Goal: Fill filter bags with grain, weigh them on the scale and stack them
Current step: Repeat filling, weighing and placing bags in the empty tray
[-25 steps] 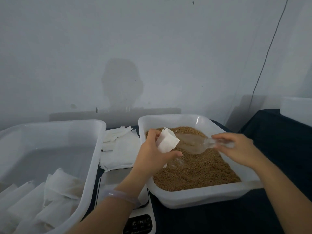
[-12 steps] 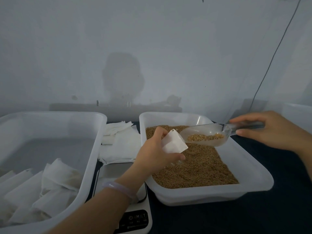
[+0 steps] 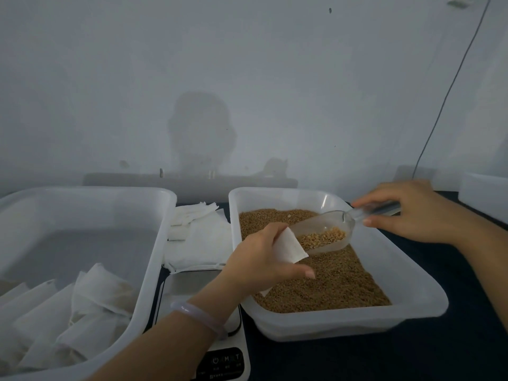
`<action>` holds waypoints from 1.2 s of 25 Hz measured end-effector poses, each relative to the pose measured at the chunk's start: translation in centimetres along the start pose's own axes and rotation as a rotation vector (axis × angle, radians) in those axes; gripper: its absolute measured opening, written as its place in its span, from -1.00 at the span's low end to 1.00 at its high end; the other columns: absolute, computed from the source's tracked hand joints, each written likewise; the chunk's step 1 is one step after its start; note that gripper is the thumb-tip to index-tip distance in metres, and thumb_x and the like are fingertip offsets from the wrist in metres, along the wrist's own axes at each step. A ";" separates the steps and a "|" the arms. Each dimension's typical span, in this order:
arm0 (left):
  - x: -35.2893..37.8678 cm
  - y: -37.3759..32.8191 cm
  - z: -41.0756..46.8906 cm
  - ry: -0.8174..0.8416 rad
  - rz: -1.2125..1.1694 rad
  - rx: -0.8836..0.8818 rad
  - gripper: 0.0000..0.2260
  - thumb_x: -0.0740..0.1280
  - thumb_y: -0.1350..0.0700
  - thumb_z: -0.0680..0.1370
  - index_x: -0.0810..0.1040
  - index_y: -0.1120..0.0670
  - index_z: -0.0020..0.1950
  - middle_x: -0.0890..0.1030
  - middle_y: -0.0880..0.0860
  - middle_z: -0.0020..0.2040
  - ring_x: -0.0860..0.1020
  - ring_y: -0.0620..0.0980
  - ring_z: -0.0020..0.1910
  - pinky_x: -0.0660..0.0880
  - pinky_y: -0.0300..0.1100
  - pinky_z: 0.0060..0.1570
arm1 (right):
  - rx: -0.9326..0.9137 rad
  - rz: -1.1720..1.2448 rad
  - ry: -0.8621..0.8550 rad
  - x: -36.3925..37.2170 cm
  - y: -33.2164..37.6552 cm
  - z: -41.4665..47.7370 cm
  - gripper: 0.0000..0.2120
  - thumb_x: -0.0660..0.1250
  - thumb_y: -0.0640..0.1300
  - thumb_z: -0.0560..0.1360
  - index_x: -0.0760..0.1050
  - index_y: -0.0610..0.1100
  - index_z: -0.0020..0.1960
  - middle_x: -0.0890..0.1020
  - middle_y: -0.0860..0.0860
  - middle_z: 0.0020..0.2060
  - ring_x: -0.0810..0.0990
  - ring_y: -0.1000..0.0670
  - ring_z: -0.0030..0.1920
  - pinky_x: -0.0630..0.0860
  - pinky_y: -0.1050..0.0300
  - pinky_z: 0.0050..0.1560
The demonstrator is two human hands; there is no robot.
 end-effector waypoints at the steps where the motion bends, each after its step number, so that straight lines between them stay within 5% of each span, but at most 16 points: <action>1: 0.0 0.0 0.0 -0.011 0.004 0.004 -0.17 0.50 -0.31 0.21 0.32 -0.05 0.38 0.48 -0.16 0.11 0.49 -0.11 0.10 0.50 -0.15 0.08 | -0.022 -0.034 -0.007 0.0 0.2 0.1 -0.73 0.44 -0.03 0.41 0.51 0.27 0.01 0.61 0.19 -0.04 0.53 0.12 0.06 0.28 -0.02 0.33; 5: 0.0 0.1 0.1 -0.049 0.002 -0.030 -0.28 0.46 -0.31 0.27 0.35 -0.07 0.33 0.49 -0.16 0.07 0.51 -0.11 0.03 0.52 -0.25 -0.06 | -0.048 -0.172 -0.022 -0.1 0.8 0.6 -0.76 0.38 0.04 0.45 0.45 0.31 0.05 0.54 0.25 -0.04 0.46 0.14 0.06 -0.01 0.11 0.33; 12: 0.2 0.3 0.3 -0.062 0.150 -0.038 -0.35 0.40 -0.35 0.31 0.35 -0.05 0.26 0.46 -0.21 -0.09 0.48 -0.20 -0.14 0.42 -0.34 -0.23 | -0.115 -0.394 -0.075 0.1 2.0 1.9 -0.74 0.34 0.07 0.47 0.51 0.24 0.16 0.54 0.22 0.01 0.37 0.15 0.10 -0.21 0.14 0.35; 16: 0.3 0.2 0.3 -0.043 0.218 -0.036 -0.38 0.36 -0.39 0.32 0.37 -0.03 0.20 0.39 -0.24 -0.22 0.40 -0.28 -0.26 0.30 -0.40 -0.37 | -0.130 -0.437 -0.053 0.3 2.3 2.1 -0.71 0.32 0.09 0.47 0.49 0.25 0.19 0.54 0.22 0.05 0.37 0.14 0.16 -0.23 0.14 0.35; 30: 0.0 0.2 0.3 -0.071 0.089 -0.049 -0.36 0.38 -0.33 0.34 0.32 0.00 0.26 0.46 -0.15 -0.07 0.50 -0.16 -0.14 0.41 -0.36 -0.29 | -0.177 -0.432 -0.177 -0.4 2.9 1.5 -0.71 0.39 0.04 0.44 0.55 0.19 0.15 0.57 0.17 0.01 0.43 0.06 0.15 -0.19 0.08 0.37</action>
Point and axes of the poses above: each hand's wrist, its own z-axis towards the middle knuckle, its own x-axis out of the palm, y = z × x, the point moved 2 cm from there along z, towards the middle knuckle
